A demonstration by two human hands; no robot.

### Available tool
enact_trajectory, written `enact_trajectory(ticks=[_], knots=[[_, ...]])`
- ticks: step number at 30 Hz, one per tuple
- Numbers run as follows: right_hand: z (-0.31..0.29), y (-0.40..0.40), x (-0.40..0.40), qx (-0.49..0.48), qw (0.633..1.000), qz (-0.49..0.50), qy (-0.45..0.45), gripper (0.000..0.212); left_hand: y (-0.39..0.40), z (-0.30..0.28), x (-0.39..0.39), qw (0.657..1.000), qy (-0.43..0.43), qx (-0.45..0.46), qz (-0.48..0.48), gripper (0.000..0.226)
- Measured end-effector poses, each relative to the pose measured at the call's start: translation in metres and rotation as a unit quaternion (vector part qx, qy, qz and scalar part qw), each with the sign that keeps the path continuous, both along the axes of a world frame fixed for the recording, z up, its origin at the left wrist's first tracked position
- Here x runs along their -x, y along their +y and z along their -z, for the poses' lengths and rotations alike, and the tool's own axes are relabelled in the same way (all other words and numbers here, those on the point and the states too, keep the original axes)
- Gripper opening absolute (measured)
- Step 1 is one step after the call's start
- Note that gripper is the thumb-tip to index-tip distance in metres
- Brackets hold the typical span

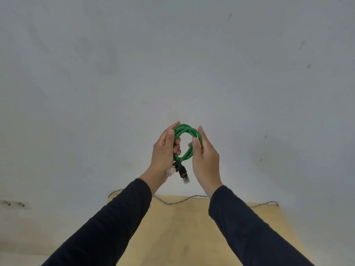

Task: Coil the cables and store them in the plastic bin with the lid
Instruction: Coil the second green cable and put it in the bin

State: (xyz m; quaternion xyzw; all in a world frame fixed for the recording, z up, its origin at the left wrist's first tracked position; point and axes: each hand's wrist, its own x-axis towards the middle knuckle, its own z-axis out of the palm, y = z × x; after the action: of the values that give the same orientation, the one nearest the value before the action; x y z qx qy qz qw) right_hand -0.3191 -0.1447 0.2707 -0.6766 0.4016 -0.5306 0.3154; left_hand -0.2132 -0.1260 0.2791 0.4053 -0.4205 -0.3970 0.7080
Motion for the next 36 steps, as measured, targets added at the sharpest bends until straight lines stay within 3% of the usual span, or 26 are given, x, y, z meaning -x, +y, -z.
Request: enact_trajectory(ticks=[6, 20, 36], knots=[[0.026, 0.007, -0.005, 0.057, 0.996, 0.058, 0.047, 0.04, 0.006, 0.029, 0.002, 0.997, -0.051, -0.047, -0.034, 0.029], [0.147, 0.084, 0.05, -0.09, 0.983, 0.105, 0.12, 0.036, 0.075, 0.155, 0.048, 0.97, -0.116, -0.213, 0.005, 0.029], [0.235, 0.169, 0.124, -0.237, 0.952, 0.024, 0.193, 0.033, 0.168, 0.25, 0.106, 0.929, -0.105, -0.354, 0.015, 0.026]])
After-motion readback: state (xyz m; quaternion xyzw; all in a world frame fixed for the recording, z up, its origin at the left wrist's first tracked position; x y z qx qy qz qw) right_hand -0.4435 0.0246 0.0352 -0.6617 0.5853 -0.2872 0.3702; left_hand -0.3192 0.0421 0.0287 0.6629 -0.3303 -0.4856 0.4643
